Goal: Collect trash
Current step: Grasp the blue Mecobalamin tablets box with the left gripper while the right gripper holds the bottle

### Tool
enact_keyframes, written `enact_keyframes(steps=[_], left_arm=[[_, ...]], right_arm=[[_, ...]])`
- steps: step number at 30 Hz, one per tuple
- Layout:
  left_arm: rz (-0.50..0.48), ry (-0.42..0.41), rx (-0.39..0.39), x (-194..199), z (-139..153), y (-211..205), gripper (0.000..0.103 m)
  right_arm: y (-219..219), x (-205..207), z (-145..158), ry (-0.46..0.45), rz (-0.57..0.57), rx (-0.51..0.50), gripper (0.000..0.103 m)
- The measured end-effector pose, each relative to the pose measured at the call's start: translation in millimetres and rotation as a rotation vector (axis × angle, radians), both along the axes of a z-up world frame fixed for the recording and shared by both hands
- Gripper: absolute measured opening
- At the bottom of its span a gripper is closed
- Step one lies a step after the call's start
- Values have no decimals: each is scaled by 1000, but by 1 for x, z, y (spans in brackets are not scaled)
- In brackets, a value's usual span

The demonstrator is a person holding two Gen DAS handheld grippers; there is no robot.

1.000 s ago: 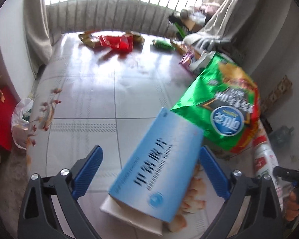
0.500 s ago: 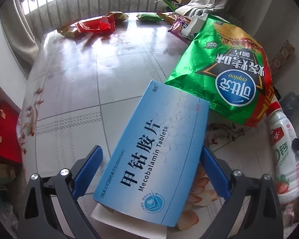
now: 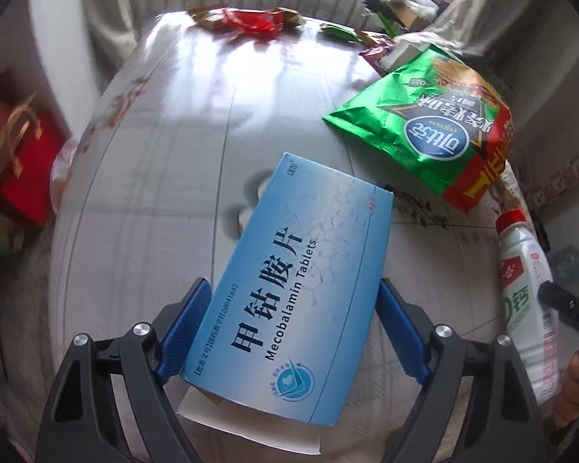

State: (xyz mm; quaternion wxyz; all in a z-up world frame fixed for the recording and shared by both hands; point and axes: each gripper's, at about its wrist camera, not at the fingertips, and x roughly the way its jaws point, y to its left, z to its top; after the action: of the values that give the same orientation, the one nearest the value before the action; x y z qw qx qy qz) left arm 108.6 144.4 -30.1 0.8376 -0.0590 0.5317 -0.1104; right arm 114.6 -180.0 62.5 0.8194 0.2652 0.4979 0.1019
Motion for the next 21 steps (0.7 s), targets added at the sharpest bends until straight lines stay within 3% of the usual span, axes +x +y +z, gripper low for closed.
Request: enact_keyframes(steps=[5, 12, 21], left_arm=[[127, 51, -81, -23, 1, 2, 93], [135, 92, -125, -36, 3, -2, 93], [116, 34, -59, -32, 7, -9, 93]], right_arm=[[-4, 0, -3, -1, -3, 21, 58], [-11, -3, -6, -2, -10, 44, 58], [-15, -3, -8, 13, -20, 83, 59]])
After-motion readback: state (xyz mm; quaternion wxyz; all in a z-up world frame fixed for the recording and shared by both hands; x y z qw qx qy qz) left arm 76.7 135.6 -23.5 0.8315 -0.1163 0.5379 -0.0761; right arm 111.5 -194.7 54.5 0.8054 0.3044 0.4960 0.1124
